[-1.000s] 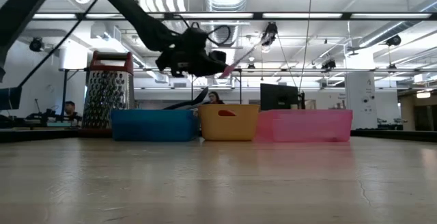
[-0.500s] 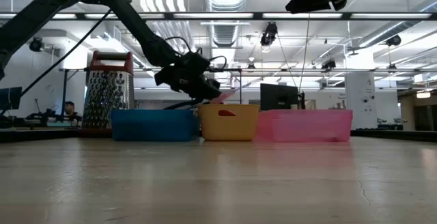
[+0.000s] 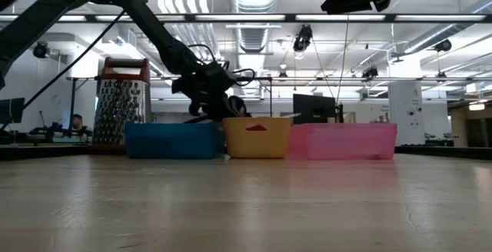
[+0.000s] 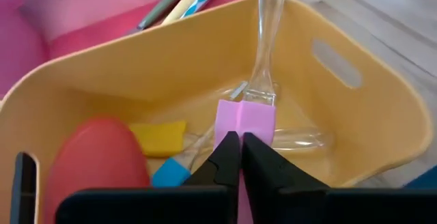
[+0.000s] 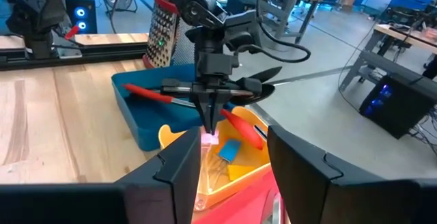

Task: Pick & Place Kitchen Items
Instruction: Put the pink spatula into the yellow bin, then return to Home Position

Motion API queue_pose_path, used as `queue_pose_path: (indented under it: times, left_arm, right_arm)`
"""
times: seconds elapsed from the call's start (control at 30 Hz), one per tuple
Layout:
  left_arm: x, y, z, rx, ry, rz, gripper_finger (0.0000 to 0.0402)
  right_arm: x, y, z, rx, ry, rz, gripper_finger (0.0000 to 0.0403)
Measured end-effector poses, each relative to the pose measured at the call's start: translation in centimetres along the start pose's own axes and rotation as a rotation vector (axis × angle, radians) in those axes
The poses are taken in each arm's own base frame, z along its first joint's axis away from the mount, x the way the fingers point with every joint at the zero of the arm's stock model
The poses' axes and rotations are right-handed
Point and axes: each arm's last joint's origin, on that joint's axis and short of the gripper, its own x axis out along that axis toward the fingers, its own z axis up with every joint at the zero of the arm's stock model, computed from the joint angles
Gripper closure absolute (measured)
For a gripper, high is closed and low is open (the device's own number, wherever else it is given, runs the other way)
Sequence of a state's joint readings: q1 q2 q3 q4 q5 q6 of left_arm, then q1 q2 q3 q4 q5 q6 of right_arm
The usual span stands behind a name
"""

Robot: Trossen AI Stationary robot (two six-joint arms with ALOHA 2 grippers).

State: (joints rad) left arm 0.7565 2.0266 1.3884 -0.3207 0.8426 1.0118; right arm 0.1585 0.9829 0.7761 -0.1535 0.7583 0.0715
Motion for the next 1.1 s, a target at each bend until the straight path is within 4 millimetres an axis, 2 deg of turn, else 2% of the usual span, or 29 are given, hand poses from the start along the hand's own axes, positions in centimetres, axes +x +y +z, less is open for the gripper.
queue_pose_path:
  times: [0.2, 0.43, 0.57, 0.67, 0.83, 0.97, 1.1]
  left_arm:
    - [0.0, 0.3, 0.1, -0.093, 0.021, 0.047, 0.0345]
    - [0.1, 0.3, 0.2, -0.116, 0.029, 0.056, 0.0295]
    - [-0.3, 0.1, 1.4, -0.137, 0.021, 0.064, 0.0272]
    - [-1.2, -0.4, 4.0, -0.100, -0.014, 0.079, 0.0263]
    - [-3.2, -2.4, 9.6, 0.031, -0.089, 0.101, 0.0264]
    - [-5.8, -5.2, 14.9, 0.108, -0.174, 0.123, 0.0270]
    - [-8.3, -8.9, 19.3, 0.085, -0.240, 0.120, 0.0290]
  right_arm:
    - [0.0, 0.0, 0.0, -0.003, 0.004, 0.002, 0.0263]
    - [0.0, 0.0, 0.0, -0.003, 0.004, 0.003, 0.0283]
    - [0.0, 0.0, -0.1, -0.004, 0.005, 0.002, 0.0289]
    - [0.0, 0.0, -0.1, -0.004, 0.005, 0.002, 0.0293]
    - [0.0, 0.0, 0.0, 0.001, -0.001, 0.003, 0.0302]
    - [0.0, 0.0, 0.0, 0.001, -0.002, 0.003, 0.0313]
    - [0.0, 0.2, 0.1, 0.003, -0.004, 0.046, 0.0334]
